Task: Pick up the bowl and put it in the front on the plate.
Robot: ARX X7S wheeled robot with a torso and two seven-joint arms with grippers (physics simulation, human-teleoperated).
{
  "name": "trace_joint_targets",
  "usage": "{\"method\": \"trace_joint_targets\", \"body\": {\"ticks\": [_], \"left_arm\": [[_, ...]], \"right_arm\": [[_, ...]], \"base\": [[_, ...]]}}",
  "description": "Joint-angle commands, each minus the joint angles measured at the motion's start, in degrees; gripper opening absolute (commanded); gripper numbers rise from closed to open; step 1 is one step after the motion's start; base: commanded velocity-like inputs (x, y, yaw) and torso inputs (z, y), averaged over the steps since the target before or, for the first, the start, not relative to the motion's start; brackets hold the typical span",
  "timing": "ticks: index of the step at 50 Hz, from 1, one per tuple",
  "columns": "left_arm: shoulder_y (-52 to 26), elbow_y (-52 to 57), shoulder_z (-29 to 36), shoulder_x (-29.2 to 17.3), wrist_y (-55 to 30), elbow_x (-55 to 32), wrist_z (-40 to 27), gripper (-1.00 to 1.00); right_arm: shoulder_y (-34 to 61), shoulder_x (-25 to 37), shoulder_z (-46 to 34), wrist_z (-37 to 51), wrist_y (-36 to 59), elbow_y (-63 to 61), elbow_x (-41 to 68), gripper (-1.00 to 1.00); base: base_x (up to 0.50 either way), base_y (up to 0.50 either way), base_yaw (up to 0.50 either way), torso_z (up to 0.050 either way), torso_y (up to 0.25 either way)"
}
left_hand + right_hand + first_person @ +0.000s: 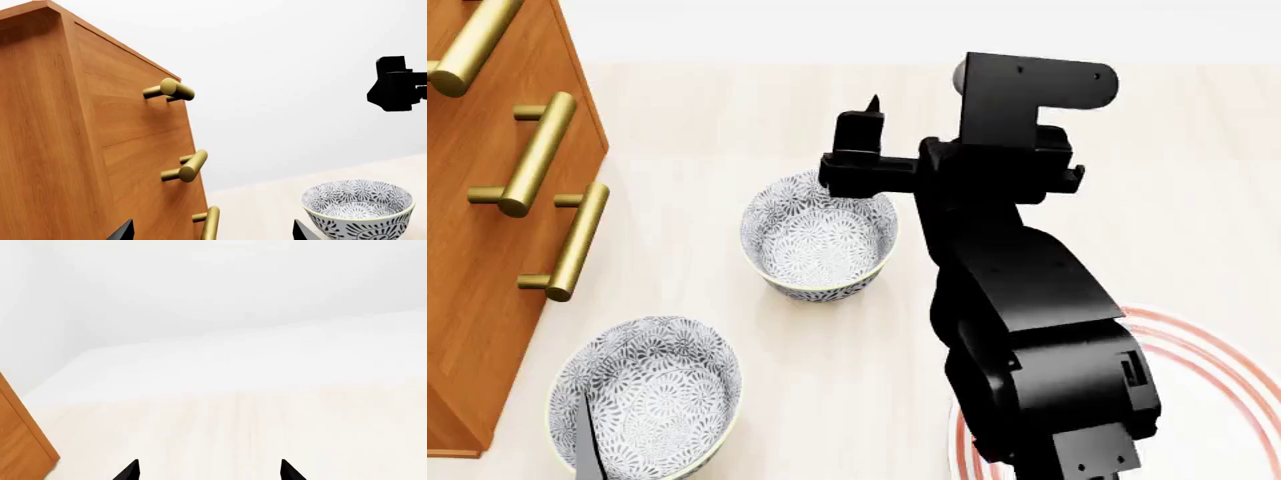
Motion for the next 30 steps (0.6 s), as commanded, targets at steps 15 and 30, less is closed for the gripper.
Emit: {"method": "trace_joint_targets", "body": {"ticks": [15,30], "left_arm": [[-0.68,-1.43,-0.89,0.58,-0.37,-1.02,-0.02,1.0],[-0.9,-2.03,-0.4,0.31,-0.95,-1.95,-0.01,1.0]], "right_arm": [[11.08,-6.82,-3.67,-5.73,-7.28,31.11,-4.04,1.0],[12.24,-7.51,-7.04,-4.85,-9.25,35.38,0.57,1.0]], "base": [[0.0,0.0,0.0,0.0,0.0],[0.0,0.0,0.0,0.0,0.0]]}}
